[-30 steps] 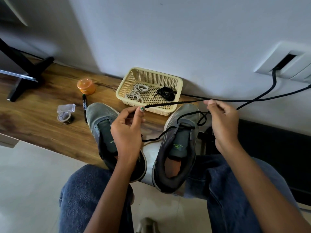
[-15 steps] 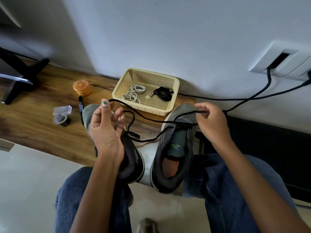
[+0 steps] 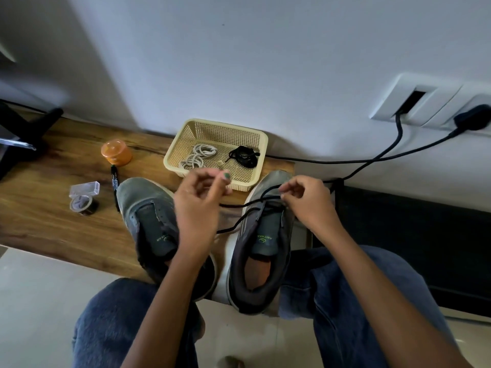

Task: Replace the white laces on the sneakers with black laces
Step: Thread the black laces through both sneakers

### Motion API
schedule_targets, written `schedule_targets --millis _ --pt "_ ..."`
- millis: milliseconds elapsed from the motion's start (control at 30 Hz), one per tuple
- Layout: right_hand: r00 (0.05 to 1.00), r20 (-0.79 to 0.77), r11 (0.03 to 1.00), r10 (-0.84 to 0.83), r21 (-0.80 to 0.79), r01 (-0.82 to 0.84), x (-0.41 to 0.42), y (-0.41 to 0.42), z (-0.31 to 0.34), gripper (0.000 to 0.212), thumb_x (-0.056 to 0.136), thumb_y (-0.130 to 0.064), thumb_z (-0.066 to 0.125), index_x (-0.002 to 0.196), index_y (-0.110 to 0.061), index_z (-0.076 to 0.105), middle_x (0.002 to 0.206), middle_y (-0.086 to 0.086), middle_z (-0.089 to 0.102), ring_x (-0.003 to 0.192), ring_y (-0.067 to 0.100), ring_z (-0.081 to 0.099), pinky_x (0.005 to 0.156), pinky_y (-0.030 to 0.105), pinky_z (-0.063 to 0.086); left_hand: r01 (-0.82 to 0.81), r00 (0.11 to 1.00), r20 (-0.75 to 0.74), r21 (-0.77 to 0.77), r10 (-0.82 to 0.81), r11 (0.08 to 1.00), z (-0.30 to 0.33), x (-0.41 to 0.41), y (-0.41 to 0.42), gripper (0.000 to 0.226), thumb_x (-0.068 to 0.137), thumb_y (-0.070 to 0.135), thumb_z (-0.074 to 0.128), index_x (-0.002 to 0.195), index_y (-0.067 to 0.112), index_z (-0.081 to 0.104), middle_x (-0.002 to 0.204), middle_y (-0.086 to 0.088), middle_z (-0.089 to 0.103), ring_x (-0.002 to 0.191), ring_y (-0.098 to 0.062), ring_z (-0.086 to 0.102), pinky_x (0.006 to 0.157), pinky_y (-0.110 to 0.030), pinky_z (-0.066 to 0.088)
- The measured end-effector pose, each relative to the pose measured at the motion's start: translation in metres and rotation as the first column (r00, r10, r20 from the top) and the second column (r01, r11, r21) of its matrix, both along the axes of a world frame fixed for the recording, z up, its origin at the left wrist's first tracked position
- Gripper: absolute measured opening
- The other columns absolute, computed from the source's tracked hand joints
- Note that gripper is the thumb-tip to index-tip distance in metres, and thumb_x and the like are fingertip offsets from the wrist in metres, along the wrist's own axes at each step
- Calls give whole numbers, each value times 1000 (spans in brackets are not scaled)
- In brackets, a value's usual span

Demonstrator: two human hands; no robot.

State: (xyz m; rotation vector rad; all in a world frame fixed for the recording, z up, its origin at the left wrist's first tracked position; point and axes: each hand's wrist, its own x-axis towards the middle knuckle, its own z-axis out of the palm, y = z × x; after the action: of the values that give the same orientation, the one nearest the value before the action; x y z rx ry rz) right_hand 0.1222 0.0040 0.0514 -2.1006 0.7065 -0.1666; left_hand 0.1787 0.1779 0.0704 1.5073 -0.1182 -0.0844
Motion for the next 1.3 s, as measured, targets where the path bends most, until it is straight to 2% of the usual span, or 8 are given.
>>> schedule_targets --millis 100,167,267,400,567,700,833,1300 --pt "981 195 962 10 266 -63 1 5 13 22 89 8 56 89 -10 68 89 3 70 77 10 69 69 17 54 150 977 111 266 -185 952 -11 -2 -19 9 85 15 71 84 22 67 76 8 69 66 -5 64 63 -20 54" --pt "978 208 968 -30 250 -24 1 2 14 25 91 7 51 93 -11 68 96 4 70 79 9 70 72 24 58 209 942 160 408 -295 889 -23 -3 -25 7 84 18 73 84 25 71 77 13 70 71 0 65 69 -25 55" --pt "990 98 990 -104 109 93 -4 -14 8 27 90 0 51 87 -21 67 91 1 68 78 16 69 79 44 58 165 880 272 594 -389 787 -39 -6 -29 4 83 26 74 86 28 73 80 17 70 79 -1 63 82 -35 50" --pt "976 -212 991 53 133 -24 -15 -17 5 9 90 -27 63 85 -20 64 84 7 70 76 22 70 75 47 59 -30 844 358 776 -399 630 -42 -10 -31 5 82 41 70 84 36 70 80 17 67 91 -6 48 84 -27 16" --pt "920 -368 986 136 138 -90 -19 -6 3 53 59 -60 78 88 -20 60 85 1 66 78 17 68 73 43 60 -21 870 301 814 -390 581 -49 -11 -36 5 80 38 72 82 33 72 80 12 68 95 -11 46 93 -39 28" --pt "935 -342 979 96 202 -27 -21 -9 -3 32 66 -27 82 88 -12 65 77 4 67 73 18 70 72 41 61 11 878 245 848 -411 529 -50 -15 -39 7 82 40 71 84 34 72 85 12 65 96 -12 47 92 -37 24" --pt "957 -288 918 37 389 82 -26 -14 0 11 78 3 70 88 -1 70 72 9 67 61 11 66 58 21 57 41 888 202 861 -414 508 -52 -18 -42 10 84 43 68 86 35 72 90 13 63 99 -10 45 91 -33 19" --pt "962 -272 803 -25 568 181 -29 -19 -7 18 80 9 65 97 4 71 81 12 69 67 12 65 50 15 51 106 900 166 814 -404 571 -61 -25 -47 9 86 42 67 88 35 71 90 15 59 98 -5 43 91 -30 18"
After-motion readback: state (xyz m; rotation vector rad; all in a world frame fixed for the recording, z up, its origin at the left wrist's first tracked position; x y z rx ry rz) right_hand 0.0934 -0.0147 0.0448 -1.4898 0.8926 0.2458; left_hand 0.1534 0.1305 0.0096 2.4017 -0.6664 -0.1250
